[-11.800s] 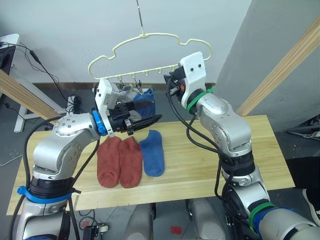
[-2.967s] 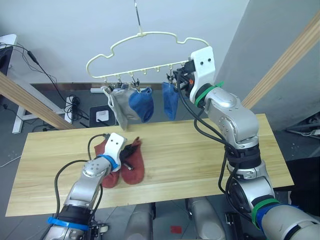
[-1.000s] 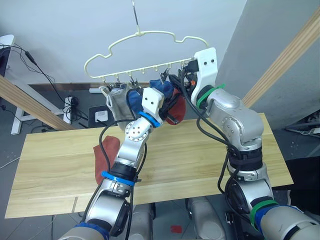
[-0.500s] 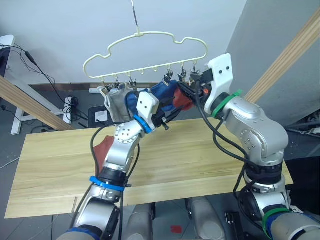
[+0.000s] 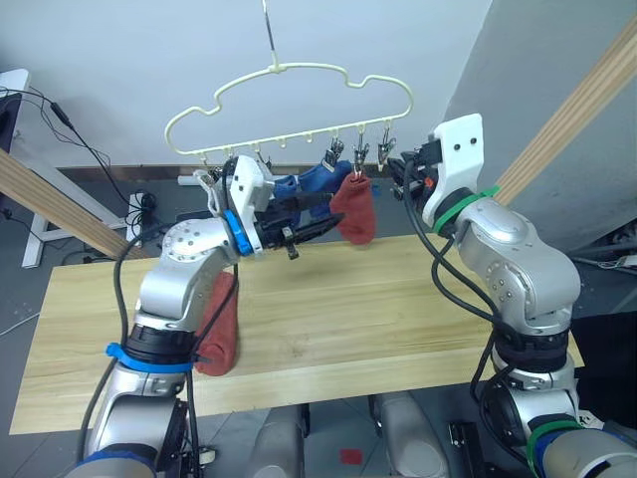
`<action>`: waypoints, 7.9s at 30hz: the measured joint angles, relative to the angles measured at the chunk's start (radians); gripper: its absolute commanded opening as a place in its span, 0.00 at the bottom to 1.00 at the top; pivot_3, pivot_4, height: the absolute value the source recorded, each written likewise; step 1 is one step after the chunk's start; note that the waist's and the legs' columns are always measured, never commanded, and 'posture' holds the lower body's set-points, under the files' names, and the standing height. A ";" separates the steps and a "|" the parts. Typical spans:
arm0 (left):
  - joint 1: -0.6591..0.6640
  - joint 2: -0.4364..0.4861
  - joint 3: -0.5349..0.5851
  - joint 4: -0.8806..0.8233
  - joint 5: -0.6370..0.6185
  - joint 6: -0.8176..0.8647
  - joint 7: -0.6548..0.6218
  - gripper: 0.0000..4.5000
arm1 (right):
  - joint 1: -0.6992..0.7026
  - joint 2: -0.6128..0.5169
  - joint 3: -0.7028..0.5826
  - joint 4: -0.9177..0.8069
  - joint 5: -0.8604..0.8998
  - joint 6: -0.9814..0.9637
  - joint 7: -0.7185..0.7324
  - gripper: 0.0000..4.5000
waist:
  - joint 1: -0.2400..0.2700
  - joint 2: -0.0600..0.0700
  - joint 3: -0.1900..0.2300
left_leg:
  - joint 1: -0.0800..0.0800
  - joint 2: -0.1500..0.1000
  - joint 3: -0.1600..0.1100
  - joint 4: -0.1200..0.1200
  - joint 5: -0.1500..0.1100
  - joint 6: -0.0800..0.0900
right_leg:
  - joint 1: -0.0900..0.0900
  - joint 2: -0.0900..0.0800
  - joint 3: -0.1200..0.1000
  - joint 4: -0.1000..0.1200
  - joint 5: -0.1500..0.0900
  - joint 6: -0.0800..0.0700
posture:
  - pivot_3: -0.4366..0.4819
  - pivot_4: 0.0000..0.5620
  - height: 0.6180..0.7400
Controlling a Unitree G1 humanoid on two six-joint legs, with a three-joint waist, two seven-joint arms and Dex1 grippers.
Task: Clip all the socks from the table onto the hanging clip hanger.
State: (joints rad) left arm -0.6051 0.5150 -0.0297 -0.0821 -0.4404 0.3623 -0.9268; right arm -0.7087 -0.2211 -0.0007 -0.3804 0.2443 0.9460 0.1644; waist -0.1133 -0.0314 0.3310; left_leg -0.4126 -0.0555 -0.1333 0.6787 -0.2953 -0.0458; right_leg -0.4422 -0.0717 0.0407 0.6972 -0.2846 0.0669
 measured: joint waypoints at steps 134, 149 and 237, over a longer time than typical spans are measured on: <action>0.501 -0.102 0.197 0.173 0.285 0.006 0.597 0.48 | -0.152 0.113 0.002 0.268 -0.062 -0.171 0.032 0.00 | 0.002 0.000 0.000 | 0.000 0.001 0.001 0.000 0.000 0.001 | -0.001 -0.001 0.001 0.001 0.001 -0.001 | 0.35 0.65 1.00; 0.192 -0.113 -0.059 0.144 0.321 -0.327 0.268 0.03 | -0.162 0.114 -0.003 0.269 -0.063 -0.161 0.032 0.00 | 0.023 0.001 0.001 | -0.003 0.000 0.001 0.001 0.001 0.001 | -0.001 -0.001 0.000 -0.003 0.004 -0.002 | 0.35 0.65 1.00; 0.222 0.020 0.044 -0.129 0.124 -0.044 0.152 0.74 | 0.028 -0.322 -0.032 -0.058 0.131 -0.101 0.379 1.00 | 0.004 0.001 0.001 | -0.003 0.000 0.003 0.000 0.004 0.005 | -0.003 0.000 0.000 -0.002 0.007 -0.001 | 0.40 0.57 1.00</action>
State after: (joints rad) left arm -0.3827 0.5354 0.0146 -0.2111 -0.3166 0.3181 -0.7746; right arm -0.6808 -0.5428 -0.0330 -0.4384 0.3758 0.8453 0.5433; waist -0.1091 -0.0305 0.3316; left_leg -0.4160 -0.0555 -0.1301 0.6784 -0.2917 -0.0410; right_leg -0.4454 -0.0716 0.0405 0.6954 -0.2779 0.0663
